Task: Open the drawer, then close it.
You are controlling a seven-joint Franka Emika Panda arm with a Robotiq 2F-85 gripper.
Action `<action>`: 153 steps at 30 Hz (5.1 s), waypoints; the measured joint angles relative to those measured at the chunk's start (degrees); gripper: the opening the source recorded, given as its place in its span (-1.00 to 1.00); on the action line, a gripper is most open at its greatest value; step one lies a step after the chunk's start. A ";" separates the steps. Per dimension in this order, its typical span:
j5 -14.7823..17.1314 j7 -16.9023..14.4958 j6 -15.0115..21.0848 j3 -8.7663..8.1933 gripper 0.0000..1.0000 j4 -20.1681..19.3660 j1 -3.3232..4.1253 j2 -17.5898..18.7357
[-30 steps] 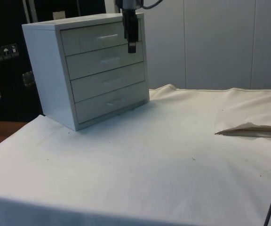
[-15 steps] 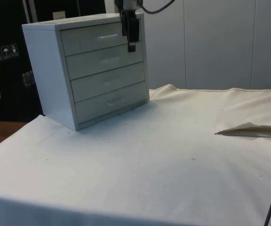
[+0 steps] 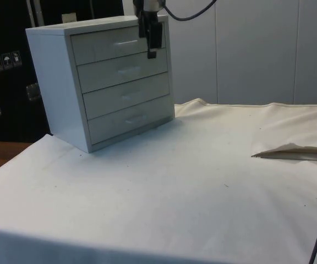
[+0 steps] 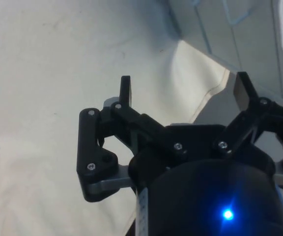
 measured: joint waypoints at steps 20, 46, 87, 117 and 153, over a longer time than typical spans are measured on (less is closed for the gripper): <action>-9.11 3.04 7.85 -2.35 1.00 -1.43 -0.34 0.80; -17.88 3.27 19.77 -7.85 1.00 -2.69 -0.46 1.78; -21.37 -0.29 27.50 -11.12 1.00 0.80 -0.52 11.06; -23.66 1.26 32.43 -13.46 0.89 1.09 -0.57 14.15; -25.38 3.32 32.72 -13.41 -1.00 2.01 -0.34 13.29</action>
